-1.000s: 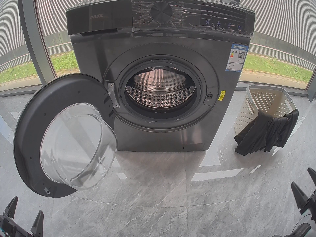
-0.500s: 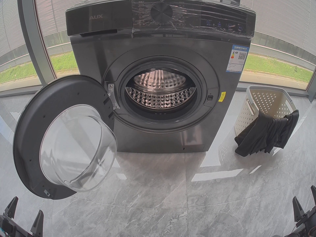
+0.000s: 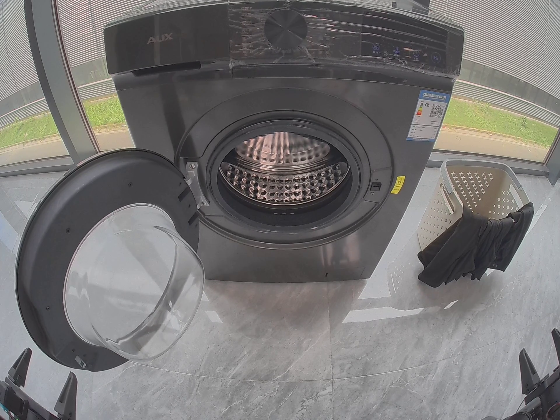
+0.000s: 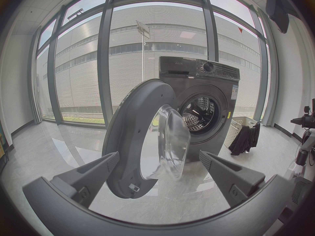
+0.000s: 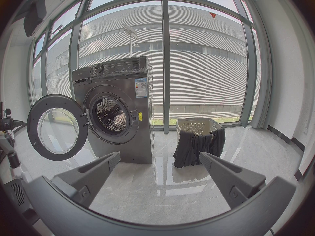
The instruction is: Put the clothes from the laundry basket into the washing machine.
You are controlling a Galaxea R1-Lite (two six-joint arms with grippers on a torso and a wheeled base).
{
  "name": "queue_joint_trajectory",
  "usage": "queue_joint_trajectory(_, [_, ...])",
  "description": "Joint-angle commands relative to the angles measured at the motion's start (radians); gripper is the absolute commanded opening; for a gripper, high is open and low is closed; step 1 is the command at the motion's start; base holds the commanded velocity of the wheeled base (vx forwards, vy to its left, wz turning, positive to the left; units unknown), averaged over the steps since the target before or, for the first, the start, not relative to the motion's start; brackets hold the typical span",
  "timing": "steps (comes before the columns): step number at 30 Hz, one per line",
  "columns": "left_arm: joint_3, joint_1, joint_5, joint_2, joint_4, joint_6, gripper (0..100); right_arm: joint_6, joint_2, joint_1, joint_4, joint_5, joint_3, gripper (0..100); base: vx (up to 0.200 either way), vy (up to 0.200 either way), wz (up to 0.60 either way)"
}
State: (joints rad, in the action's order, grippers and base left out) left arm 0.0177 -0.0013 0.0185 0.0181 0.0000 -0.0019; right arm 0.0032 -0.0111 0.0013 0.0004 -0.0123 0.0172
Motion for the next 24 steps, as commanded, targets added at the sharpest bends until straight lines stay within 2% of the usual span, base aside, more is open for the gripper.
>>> queue_joint_trajectory(1, [-0.018,0.000,0.000,-0.018,0.000,0.000,100,0.000,0.003,0.000,0.000,0.000,-0.017,100,0.000,-0.200,0.00])
queue_joint_trajectory(17, [-0.018,0.000,0.000,-0.018,0.000,-0.003,100,0.000,0.003,0.000,0.000,0.000,-0.017,100,0.000,-0.200,0.00])
queue_joint_trajectory(24, [-0.018,0.000,0.000,-0.018,0.000,-0.001,100,0.000,0.003,0.000,0.000,0.000,-0.017,100,0.000,0.000,0.00])
